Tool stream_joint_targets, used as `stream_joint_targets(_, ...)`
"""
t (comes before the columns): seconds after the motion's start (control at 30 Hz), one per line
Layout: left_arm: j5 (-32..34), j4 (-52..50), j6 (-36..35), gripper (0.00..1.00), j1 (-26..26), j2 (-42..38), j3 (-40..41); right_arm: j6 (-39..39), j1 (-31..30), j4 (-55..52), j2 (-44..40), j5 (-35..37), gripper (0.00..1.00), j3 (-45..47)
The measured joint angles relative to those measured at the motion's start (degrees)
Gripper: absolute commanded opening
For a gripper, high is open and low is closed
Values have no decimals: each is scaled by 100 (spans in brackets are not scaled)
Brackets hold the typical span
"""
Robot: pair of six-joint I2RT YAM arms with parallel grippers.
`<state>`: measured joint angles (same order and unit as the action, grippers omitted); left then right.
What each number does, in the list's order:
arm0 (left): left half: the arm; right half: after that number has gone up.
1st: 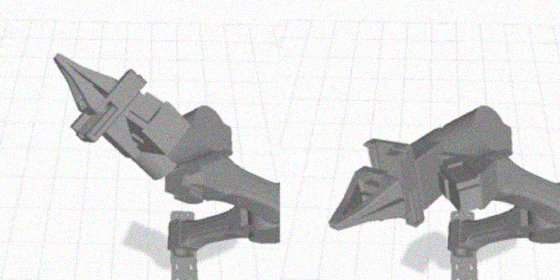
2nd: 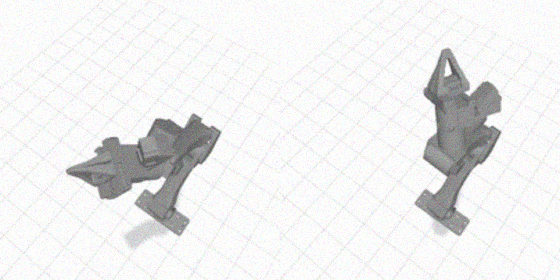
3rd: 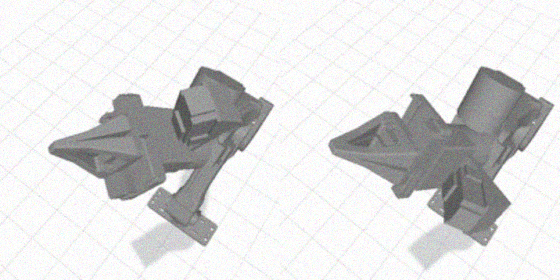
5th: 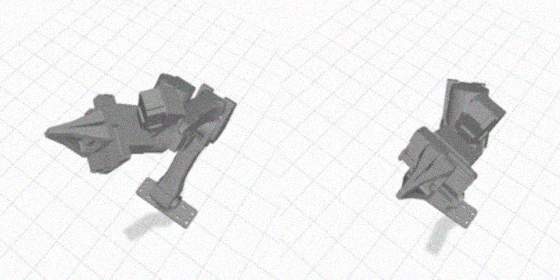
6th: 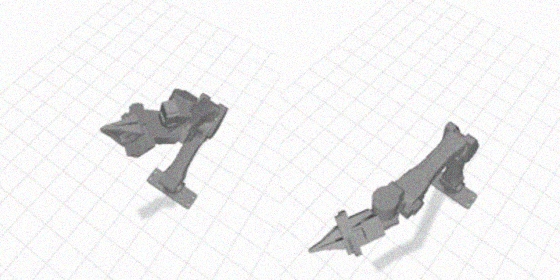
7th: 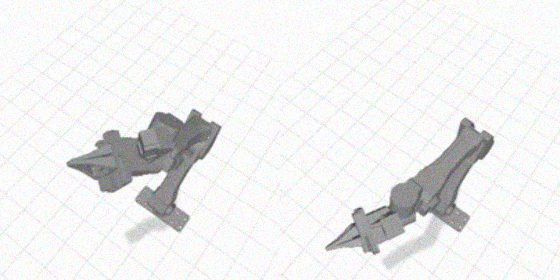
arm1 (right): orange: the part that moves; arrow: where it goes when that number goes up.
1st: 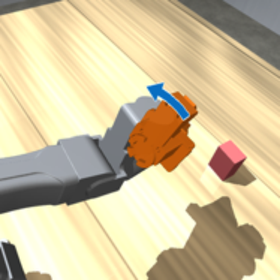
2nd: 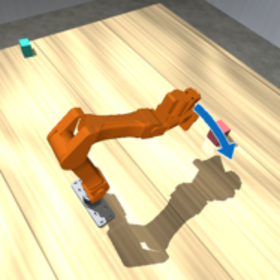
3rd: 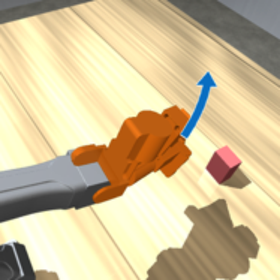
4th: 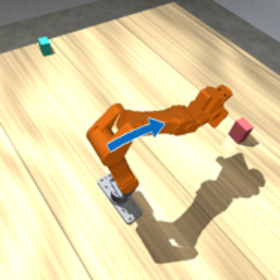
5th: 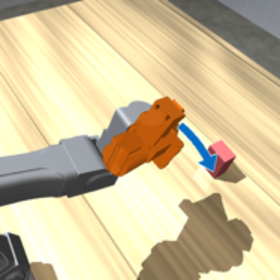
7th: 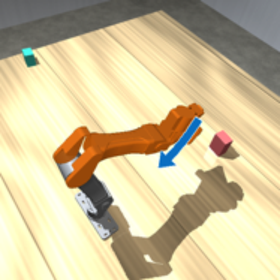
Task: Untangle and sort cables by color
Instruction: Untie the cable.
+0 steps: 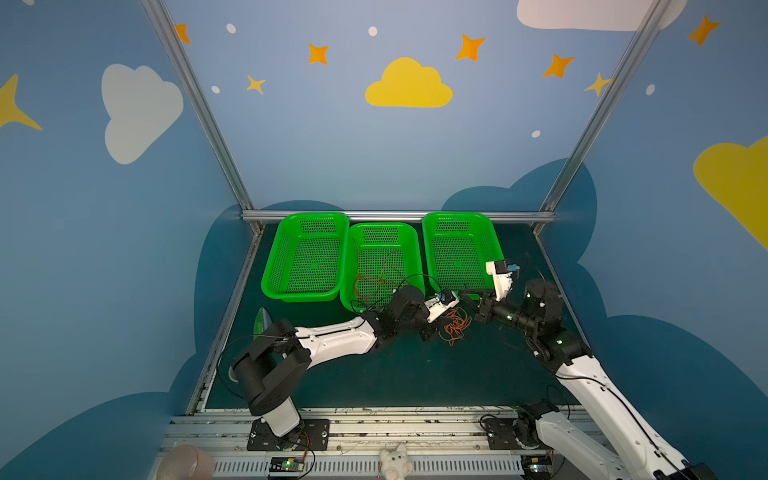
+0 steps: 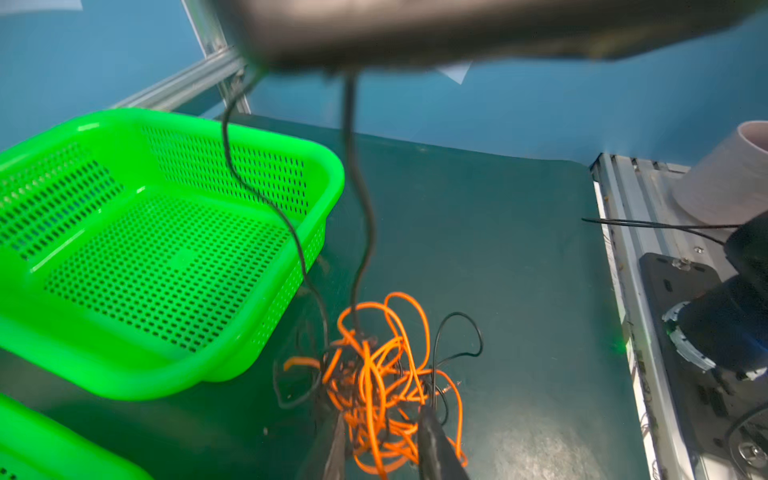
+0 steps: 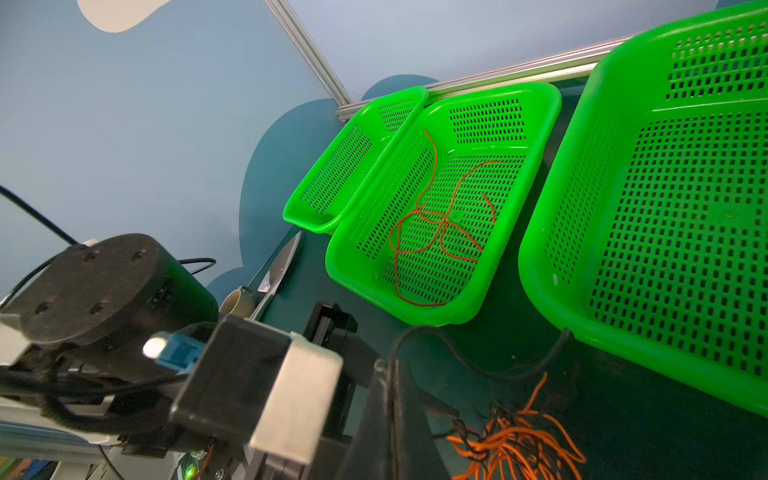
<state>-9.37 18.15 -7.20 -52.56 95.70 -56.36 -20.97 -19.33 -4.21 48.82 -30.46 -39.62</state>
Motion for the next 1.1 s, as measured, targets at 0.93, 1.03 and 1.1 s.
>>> stream_joint_targets(0.93,933,-422,348,3,81,-802,1058,11,313,-345,-223,-122,0,-1069)
stream_joint_targets(1.03,1005,-518,407,3,98,-911,1272,-24,396,-350,-223,-199,0,-1239)
stream_joint_targets(1.1,1051,-546,439,3,103,-984,1408,-44,444,-341,-221,-219,0,-1316)
